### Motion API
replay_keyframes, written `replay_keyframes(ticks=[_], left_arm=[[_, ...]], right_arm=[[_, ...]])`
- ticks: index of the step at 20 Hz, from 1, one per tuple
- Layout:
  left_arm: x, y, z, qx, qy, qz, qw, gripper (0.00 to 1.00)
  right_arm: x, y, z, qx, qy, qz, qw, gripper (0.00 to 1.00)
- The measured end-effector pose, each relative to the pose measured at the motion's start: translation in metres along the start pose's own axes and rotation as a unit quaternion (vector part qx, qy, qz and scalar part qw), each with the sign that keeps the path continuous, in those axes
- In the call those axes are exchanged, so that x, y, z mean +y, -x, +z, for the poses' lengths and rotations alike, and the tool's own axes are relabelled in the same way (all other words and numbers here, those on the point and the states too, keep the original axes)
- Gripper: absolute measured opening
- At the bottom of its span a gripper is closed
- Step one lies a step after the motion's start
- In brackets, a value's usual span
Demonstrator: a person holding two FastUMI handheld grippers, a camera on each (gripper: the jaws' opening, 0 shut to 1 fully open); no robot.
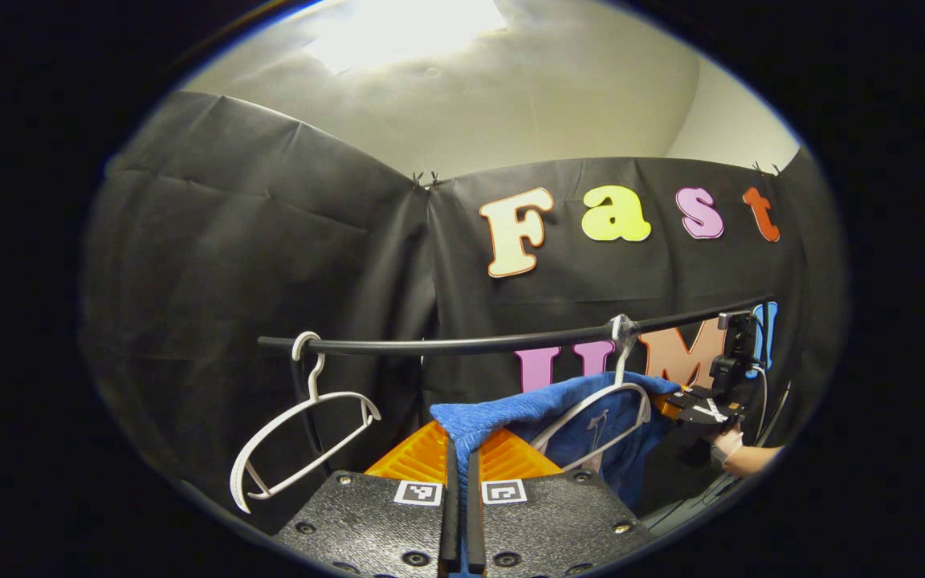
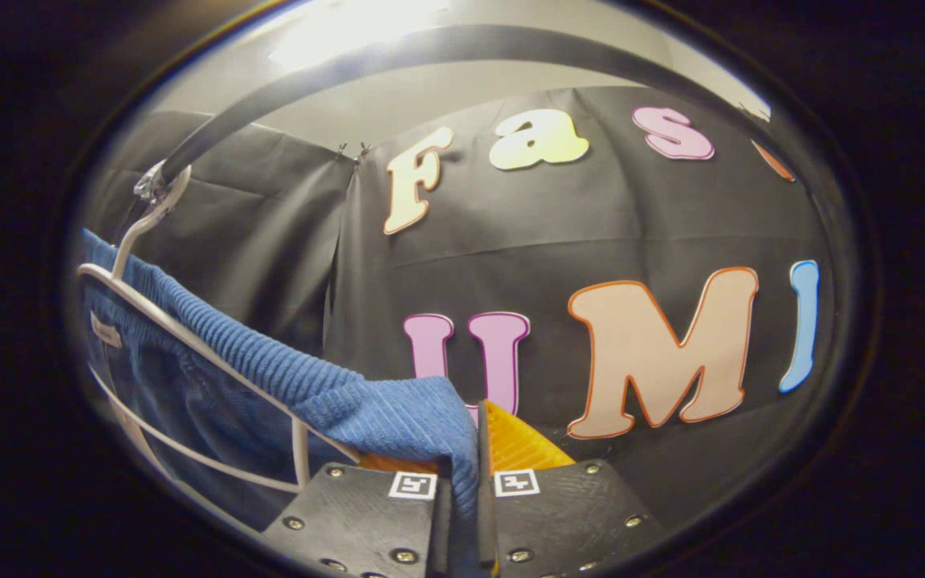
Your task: Grasp the clothes on the hanger with both hands and then place them into the laundry hamper below.
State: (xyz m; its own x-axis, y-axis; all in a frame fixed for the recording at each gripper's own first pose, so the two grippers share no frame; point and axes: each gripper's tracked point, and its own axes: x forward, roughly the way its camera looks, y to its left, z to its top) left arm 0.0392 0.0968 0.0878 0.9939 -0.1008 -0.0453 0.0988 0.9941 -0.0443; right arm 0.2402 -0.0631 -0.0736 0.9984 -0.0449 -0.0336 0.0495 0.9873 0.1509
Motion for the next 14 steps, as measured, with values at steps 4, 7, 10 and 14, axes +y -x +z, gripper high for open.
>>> replay_keyframes(ticks=[4, 7, 10, 14], left_arm=[[0.009, -0.007, -0.009, 0.009, -0.013, -0.012, 1.000, 0.05], [0.017, -0.009, -0.014, 0.014, -0.037, -0.020, 0.999, 0.02], [0.024, -0.015, -0.020, 0.020, -0.047, -0.019, 0.999, 0.03], [0.031, -0.019, -0.035, 0.023, -0.038, -0.030, 0.999, 0.03]], right_arm=[[0.000, -0.006, -0.003, 0.006, -0.006, 0.014, 1.000, 0.12], [0.001, -0.006, -0.005, 0.010, -0.011, 0.024, 1.000, 0.12], [0.002, -0.008, -0.005, 0.013, -0.013, 0.030, 0.999, 0.12], [0.001, -0.008, -0.008, 0.016, -0.010, 0.032, 0.999, 0.12]])
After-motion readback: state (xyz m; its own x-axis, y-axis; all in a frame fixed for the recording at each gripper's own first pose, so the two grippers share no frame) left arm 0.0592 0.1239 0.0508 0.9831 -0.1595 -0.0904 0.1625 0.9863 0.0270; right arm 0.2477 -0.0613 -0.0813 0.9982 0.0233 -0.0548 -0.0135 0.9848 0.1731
